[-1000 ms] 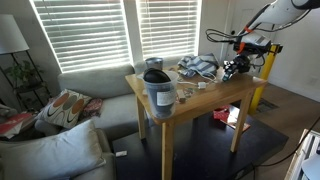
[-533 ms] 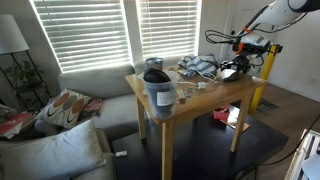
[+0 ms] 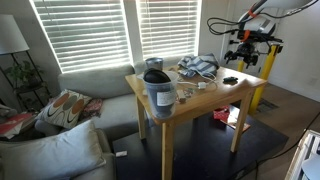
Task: Pick up the toy car and put it the right way up on the table
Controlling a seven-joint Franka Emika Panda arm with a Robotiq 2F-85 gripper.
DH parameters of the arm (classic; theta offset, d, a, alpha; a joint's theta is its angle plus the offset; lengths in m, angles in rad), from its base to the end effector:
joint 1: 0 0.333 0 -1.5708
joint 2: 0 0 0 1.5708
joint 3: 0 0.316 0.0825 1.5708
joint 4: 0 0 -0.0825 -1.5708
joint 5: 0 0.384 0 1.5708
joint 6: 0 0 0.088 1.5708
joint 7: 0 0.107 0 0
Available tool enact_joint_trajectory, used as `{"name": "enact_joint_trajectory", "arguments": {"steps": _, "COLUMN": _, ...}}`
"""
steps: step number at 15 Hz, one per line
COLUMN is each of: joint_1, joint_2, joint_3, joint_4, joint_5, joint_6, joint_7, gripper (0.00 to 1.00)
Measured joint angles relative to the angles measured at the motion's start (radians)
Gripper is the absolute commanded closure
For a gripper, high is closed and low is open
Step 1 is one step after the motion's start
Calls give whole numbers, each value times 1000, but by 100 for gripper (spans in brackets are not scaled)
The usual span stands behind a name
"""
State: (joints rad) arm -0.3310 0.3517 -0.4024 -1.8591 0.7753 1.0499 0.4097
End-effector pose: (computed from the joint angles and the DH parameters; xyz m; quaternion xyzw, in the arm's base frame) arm 0.4455 -0.2541 0.3460 -0.6542 0.4710 0.4410 0.3946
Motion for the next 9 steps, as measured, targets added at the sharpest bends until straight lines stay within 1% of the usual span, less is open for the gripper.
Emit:
{"name": "enact_joint_trajectory", "arguments": {"steps": 3, "joint_1": 34, "joint_2": -117, "joint_3": 5, "joint_4": -1, "joint_5": -102, "joint_6": 25, "joint_7": 0, "gripper": 0}}
{"name": "enact_joint_trajectory", "arguments": {"steps": 5, "joint_1": 61, "joint_2": -200, "joint_3": 20, "joint_4": -4, "joint_5": -167, "joint_6": 47, "joint_7": 1, "gripper": 0}}
{"name": "enact_joint_trajectory", "arguments": {"steps": 9, "joint_1": 111, "joint_2": -369, "joint_3": 90, "joint_4": -34, "joint_5": -290, "joint_6": 109, "joint_7": 6, "gripper": 0}}
